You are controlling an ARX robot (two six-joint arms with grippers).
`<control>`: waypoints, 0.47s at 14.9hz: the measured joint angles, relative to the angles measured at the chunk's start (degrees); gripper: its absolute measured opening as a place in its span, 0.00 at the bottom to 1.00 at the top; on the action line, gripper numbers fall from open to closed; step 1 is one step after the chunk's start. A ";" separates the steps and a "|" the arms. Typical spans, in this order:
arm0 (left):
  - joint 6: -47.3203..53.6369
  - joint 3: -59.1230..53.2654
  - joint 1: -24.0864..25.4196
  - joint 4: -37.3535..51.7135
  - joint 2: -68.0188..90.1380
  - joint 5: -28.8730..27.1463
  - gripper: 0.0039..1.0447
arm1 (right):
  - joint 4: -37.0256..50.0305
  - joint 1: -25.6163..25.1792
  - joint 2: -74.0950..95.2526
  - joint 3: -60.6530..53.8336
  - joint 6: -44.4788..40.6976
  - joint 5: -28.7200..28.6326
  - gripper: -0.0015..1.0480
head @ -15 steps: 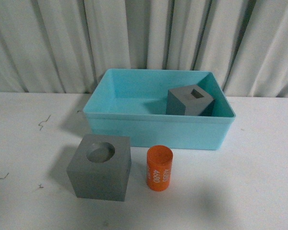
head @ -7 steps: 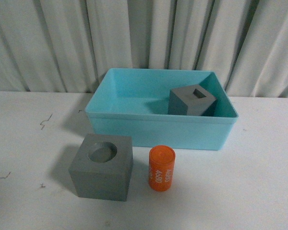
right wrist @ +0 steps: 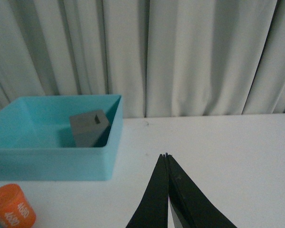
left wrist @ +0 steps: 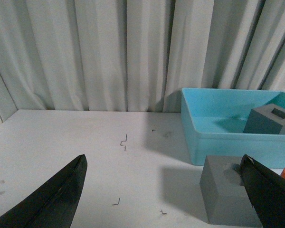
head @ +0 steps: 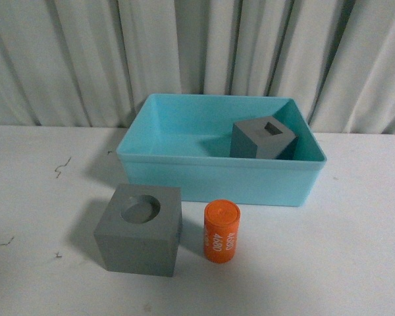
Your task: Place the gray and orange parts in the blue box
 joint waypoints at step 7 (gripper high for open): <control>0.00 0.00 0.00 0.02 0.00 0.02 0.94 | -11.08 0.00 -12.26 -1.14 0.00 -0.02 0.02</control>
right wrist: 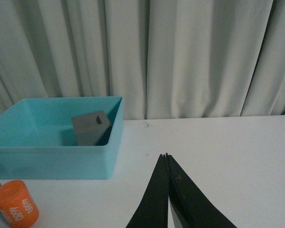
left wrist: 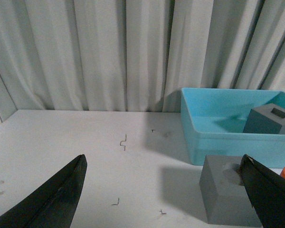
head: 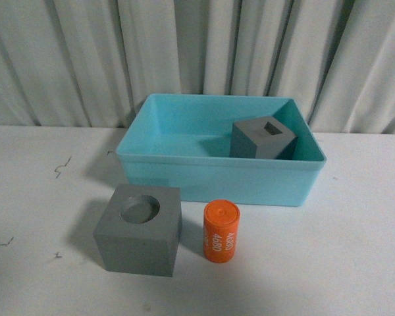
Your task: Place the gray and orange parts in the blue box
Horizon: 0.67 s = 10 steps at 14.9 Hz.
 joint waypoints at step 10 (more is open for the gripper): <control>0.00 0.00 0.00 0.00 0.00 0.00 0.94 | -12.41 0.00 -11.45 0.07 0.00 0.02 0.02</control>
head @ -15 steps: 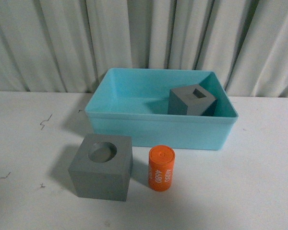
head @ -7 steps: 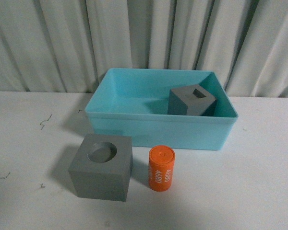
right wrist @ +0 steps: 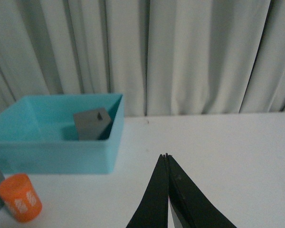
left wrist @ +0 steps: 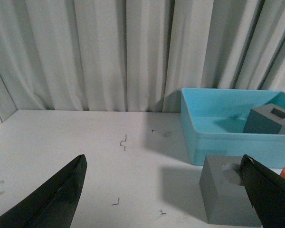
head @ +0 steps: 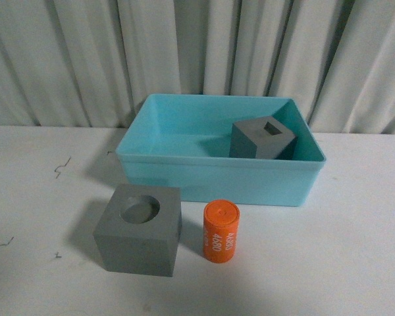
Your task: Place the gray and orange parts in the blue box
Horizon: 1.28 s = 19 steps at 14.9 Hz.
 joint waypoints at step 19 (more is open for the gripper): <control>-4.92 8.07 2.01 -19.19 11.41 6.73 0.94 | -7.13 -0.02 -7.63 -0.02 -0.04 -0.04 0.94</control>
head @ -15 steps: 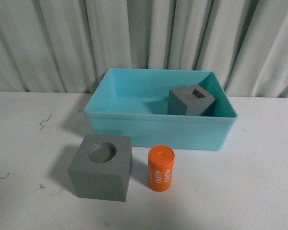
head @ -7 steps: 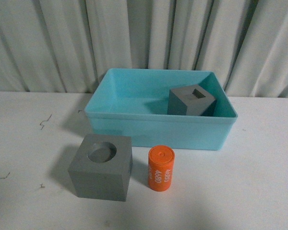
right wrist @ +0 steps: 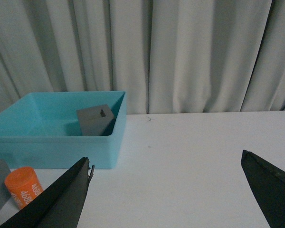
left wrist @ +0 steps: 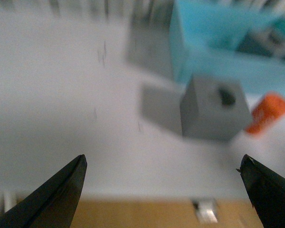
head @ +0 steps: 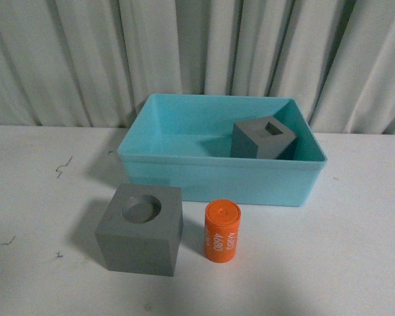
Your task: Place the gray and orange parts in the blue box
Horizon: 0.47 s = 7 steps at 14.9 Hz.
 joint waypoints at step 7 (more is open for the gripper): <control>-22.58 24.28 -30.27 15.80 50.21 -16.70 0.94 | -0.07 0.02 0.00 0.00 -0.02 -0.02 0.94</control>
